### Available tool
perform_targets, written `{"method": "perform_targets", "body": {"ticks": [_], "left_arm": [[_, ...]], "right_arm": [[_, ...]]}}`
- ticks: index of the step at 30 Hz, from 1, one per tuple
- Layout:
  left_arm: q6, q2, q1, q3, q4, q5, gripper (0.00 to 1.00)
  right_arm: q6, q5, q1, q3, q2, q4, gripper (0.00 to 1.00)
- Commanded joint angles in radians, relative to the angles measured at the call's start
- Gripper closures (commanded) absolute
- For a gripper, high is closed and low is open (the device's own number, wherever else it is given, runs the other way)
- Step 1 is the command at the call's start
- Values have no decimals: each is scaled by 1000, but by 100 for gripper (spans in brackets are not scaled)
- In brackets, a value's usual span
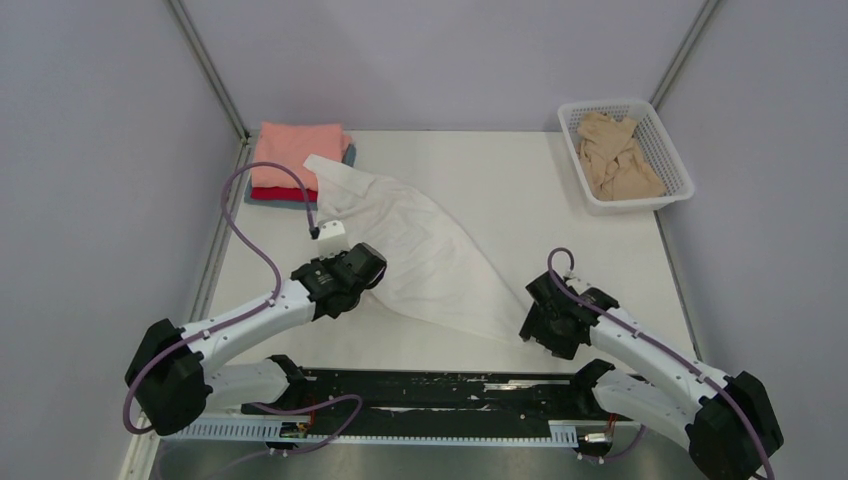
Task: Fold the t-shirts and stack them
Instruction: Flatten out the tshirt
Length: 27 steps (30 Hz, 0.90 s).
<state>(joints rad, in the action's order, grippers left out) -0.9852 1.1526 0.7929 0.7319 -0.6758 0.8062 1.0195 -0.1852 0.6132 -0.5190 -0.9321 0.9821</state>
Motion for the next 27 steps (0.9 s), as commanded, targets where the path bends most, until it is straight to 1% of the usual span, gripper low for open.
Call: {"method": "perform_targets", "body": {"ticks": [1, 3, 5, 8, 10, 12, 14, 15, 18, 21, 23, 24, 25, 27], "left_arm": [[-20, -30, 0, -8, 18, 37, 100], [-25, -34, 0, -12, 13, 39, 100], [-34, -37, 0, -16, 7, 41, 100], [-45, -39, 0, -19, -1, 56, 100], [-52, -38, -1, -15, -10, 67, 100], [-61, -38, 0, -7, -25, 79, 100], [-76, -37, -1, 3, -47, 98, 100], [-77, -37, -1, 8, -52, 107, 100], [-73, -34, -20, 54, -66, 171, 100], [-26, -27, -73, 94, -28, 230, 100], [40, -19, -112, 131, 32, 267, 100], [102, -17, -122, 164, 75, 282, 100], [126, -15, -143, 184, 87, 291, 100], [208, -23, -154, 251, 122, 338, 100]], "right_arm": [[26, 28, 6, 42, -26, -101, 39], [19, 45, 6, 57, -43, -123, 43], [13, 29, 6, 59, -47, -132, 51], [1, 6, 6, 63, -38, -172, 68], [-10, -5, 5, 66, -37, -211, 74], [-27, -4, 5, 57, -45, -233, 83], [-54, -18, 5, 38, -49, -249, 98], [-70, -33, 5, 19, -48, -254, 100], [-127, -130, 3, -72, -36, -272, 100], [-200, -230, -14, -189, -30, -361, 100], [-255, -266, -30, -239, -27, -473, 100], [-278, -283, -43, -265, -26, -532, 100], [-305, -298, -55, -291, -24, -586, 100], [-365, -313, -82, -357, -25, -654, 100]]}}
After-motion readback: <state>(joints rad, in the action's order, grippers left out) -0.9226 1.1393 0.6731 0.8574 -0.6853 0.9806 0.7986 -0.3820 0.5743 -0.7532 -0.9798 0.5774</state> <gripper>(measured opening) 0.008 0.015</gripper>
